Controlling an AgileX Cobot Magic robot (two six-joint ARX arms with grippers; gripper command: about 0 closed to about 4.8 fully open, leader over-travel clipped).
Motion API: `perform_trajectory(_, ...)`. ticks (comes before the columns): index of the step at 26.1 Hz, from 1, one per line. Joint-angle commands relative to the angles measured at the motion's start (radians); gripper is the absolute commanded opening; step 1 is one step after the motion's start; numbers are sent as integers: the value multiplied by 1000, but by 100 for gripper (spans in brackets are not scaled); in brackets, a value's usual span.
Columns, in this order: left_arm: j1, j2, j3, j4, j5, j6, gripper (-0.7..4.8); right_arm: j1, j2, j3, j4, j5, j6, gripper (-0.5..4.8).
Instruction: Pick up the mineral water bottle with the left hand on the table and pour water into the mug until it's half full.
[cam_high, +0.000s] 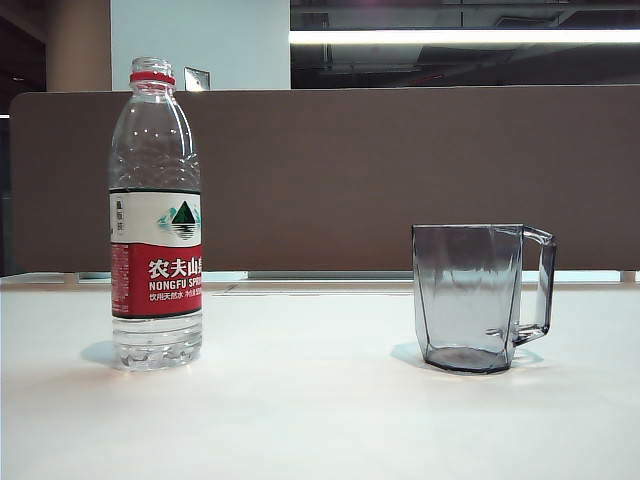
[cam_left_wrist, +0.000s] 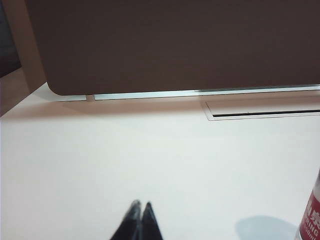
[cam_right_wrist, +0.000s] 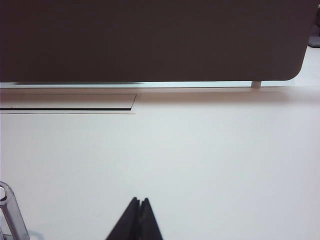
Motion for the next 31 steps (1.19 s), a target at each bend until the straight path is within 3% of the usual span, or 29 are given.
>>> perform_trajectory(1, 2, 1, 4, 14, 3, -2, -6, 1, -2, 3, 22, 0, 1, -8)
perform_trajectory(14, -14, 44, 166, 64, 17, -93, -6, 1, 34, 220, 18, -7, 49, -8)
perform_trajectory(23, -202, 294, 245, 177, 18, -88, -6, 1, 216, 369, 21, -206, 49, -8)
perform_trajectory(31, -299, 404, 283, 204, 18, -92, -6, 2, 297, 444, 17, -335, 49, -9)
